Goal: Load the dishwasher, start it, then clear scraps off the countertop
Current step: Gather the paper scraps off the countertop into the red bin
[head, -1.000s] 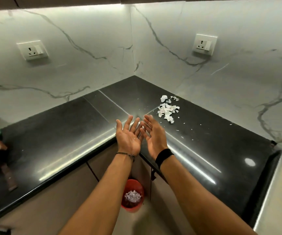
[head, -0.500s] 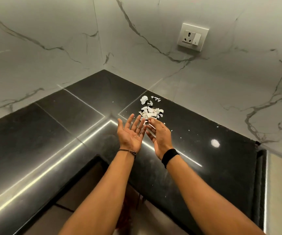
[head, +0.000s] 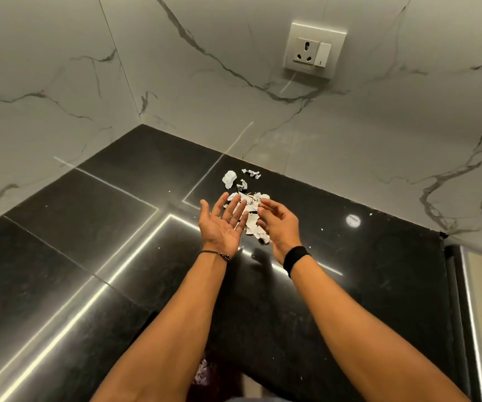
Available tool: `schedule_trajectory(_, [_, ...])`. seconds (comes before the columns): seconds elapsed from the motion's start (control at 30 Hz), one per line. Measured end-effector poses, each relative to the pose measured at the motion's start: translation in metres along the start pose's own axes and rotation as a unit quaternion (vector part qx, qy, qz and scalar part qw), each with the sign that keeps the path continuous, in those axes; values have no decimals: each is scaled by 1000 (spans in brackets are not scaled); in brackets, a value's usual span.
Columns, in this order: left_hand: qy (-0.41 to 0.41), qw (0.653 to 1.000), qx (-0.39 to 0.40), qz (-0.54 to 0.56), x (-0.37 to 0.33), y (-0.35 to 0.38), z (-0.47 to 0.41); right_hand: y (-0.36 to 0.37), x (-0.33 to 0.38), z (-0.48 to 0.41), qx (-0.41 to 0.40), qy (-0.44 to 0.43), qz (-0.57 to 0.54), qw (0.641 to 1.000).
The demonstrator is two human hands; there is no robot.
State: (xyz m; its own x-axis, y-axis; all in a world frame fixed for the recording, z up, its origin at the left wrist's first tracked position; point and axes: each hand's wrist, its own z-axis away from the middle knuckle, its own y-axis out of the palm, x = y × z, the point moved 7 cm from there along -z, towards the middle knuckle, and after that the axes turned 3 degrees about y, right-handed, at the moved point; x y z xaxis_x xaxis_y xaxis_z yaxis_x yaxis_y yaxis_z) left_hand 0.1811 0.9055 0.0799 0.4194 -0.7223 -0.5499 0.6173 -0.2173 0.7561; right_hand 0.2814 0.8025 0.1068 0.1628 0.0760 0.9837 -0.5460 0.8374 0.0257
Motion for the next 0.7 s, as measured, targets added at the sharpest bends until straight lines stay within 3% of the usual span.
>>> schedule_trajectory(0.1, [-3, 1000, -9, -3, 2, -2, -15, -8, -12, -14, -3, 3, 93, 996])
schedule_trajectory(0.17, [-5, 1000, -13, 0, 4, -4, -26, -9, -19, -25, 20, -8, 215, 976])
schedule_trajectory(0.3, [-10, 999, -34, 8, 11, -14, -42, 1, -38, -40, 121, -13, 493, 862])
schedule_trajectory(0.4, [-15, 999, -40, 12, 17, -20, -48, 5, -54, -39, 153, -26, 585, 796])
schedule_trajectory(0.6, [-25, 999, -48, 4, 26, -29, -46, -5, -61, -26, 112, -102, 582, 799])
schedule_trajectory(0.7, [-25, 999, -46, -8, 28, -27, -43, -21, -58, -25, 76, -65, 538, 837])
